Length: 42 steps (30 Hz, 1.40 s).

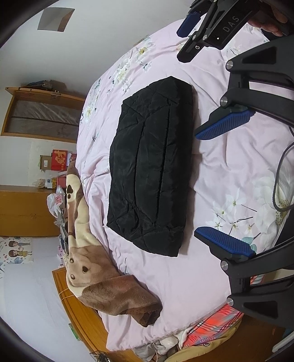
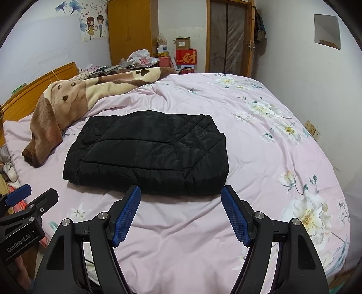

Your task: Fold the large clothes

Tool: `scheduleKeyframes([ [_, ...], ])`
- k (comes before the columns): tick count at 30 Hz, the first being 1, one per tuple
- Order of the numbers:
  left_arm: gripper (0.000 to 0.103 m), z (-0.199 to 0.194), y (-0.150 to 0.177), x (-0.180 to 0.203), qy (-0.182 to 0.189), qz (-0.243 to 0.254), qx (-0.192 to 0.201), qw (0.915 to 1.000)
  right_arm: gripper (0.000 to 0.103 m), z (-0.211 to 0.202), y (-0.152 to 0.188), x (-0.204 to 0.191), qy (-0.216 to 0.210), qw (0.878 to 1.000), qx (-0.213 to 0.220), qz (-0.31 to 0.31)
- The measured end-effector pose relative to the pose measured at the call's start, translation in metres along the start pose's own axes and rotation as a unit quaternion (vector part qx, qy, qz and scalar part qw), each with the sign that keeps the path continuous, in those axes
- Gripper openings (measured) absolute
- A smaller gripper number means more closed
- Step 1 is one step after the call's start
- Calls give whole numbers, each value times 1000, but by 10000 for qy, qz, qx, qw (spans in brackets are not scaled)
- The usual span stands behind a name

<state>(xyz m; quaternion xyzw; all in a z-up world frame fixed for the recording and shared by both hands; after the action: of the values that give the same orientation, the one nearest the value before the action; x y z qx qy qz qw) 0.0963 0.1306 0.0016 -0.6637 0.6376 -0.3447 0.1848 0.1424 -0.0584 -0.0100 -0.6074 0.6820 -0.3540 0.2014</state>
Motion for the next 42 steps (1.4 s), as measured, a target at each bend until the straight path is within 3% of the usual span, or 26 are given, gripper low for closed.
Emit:
scheduleKeyframes([
  [42,79,-6,3,-2,-90,-30,98,9999,74,-10,2,-6,-51,10000,42,-47],
])
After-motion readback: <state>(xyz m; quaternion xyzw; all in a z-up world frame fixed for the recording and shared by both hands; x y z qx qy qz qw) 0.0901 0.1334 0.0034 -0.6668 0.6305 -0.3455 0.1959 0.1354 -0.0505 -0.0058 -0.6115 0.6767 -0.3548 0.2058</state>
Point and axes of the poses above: each gripper's, at about its wrist camera, not at the fingertips, and z roughly the way its jaws point, x to its right, y to its underside, the point moved 4 cm from there along z, roughly the way its jaws point, and after that the axes turned 15 degrees about y, right-handed, at the moved point
